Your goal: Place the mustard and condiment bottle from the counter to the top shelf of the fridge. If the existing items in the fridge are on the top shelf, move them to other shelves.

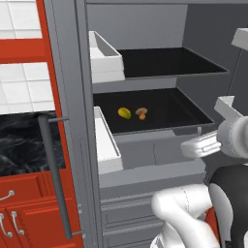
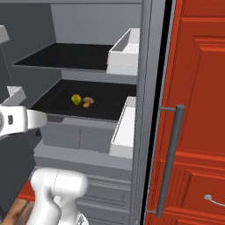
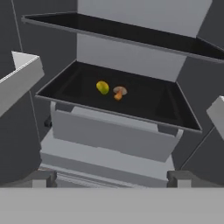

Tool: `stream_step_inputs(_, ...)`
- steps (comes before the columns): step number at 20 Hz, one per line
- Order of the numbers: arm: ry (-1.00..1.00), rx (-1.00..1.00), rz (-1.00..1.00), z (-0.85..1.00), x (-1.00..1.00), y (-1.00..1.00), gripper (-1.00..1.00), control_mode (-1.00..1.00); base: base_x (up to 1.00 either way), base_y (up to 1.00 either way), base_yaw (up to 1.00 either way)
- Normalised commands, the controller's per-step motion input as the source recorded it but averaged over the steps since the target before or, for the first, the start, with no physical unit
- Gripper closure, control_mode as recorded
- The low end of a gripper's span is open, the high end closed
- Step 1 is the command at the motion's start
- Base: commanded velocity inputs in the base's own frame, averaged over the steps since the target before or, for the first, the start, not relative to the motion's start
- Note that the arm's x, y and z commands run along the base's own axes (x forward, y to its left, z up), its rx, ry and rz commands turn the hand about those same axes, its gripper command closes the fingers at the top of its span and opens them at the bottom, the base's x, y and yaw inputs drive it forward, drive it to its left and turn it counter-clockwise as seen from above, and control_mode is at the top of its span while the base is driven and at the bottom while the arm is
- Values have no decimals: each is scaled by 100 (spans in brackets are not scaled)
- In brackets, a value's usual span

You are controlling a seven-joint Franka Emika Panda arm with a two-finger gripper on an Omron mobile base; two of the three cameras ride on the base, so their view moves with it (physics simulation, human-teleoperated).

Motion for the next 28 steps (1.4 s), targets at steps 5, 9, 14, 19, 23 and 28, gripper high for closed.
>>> stream_step_inputs(5, 0, 0, 0, 0, 0, 0, -100, 100, -99, 6, 2)
stream_step_inputs(9, 0, 0, 0, 0, 0, 0, -100, 100, -81, 92, 11)
stream_step_inputs(14, 0, 0, 0, 0, 0, 0, -100, 100, -47, 100, 10)
stream_step_inputs(19, 0, 0, 0, 0, 0, 0, -100, 100, -13, 100, 2)
stream_step_inputs(23, 0, 0, 0, 0, 0, 0, -100, 100, 27, 100, 0)
stream_step_inputs(28, 0, 0, 0, 0, 0, 0, -100, 100, 69, 100, -8)
